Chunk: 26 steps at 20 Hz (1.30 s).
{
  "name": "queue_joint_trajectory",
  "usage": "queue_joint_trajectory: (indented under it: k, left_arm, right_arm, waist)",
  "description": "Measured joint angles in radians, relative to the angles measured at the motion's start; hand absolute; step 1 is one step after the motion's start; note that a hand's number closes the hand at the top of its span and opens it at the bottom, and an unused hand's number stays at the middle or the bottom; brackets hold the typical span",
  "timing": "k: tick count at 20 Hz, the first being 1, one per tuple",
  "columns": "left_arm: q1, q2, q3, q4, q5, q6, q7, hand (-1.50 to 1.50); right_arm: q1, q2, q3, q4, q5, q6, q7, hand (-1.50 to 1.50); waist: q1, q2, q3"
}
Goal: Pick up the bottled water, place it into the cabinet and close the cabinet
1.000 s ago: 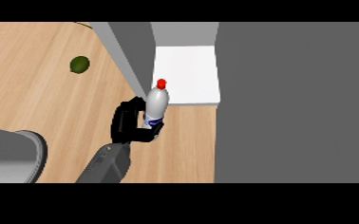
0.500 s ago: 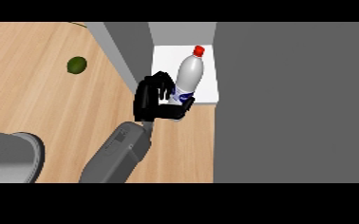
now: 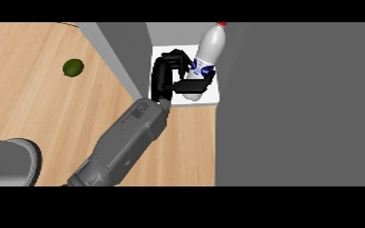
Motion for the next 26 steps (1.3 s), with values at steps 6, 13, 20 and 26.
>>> queue_joint_trajectory:
  k: [6,13,20,26]
  left_arm:
    - [-0.132,0.001,0.031,0.2,0.003,-0.001,0.0,1.5]
    - [-0.237,0.008,0.059,0.429,-0.045,0.039,-0.008,1.5]
    - [-0.268,0.024,0.148,0.542,-0.014,0.04,-0.081,1.5]
    - [-0.32,0.038,0.14,0.624,-0.053,0.095,-0.12,-1.5]
  right_arm:
    - [-0.027,-0.007,-0.036,0.008,-0.014,0.01,0.004,-1.5]
    - [-0.031,-0.006,-0.044,0.012,-0.026,0.03,-0.01,-1.5]
    - [-0.044,-0.004,-0.051,0.017,-0.039,0.036,-0.007,-1.5]
    - [-0.052,-0.013,-0.057,0.024,-0.051,0.049,-0.009,-1.5]
  waist:
    - [-0.008,0.006,0.0]
    - [-0.024,0.014,0.0]
    - [-0.034,0.022,-0.001]
    - [-0.048,0.027,-0.001]
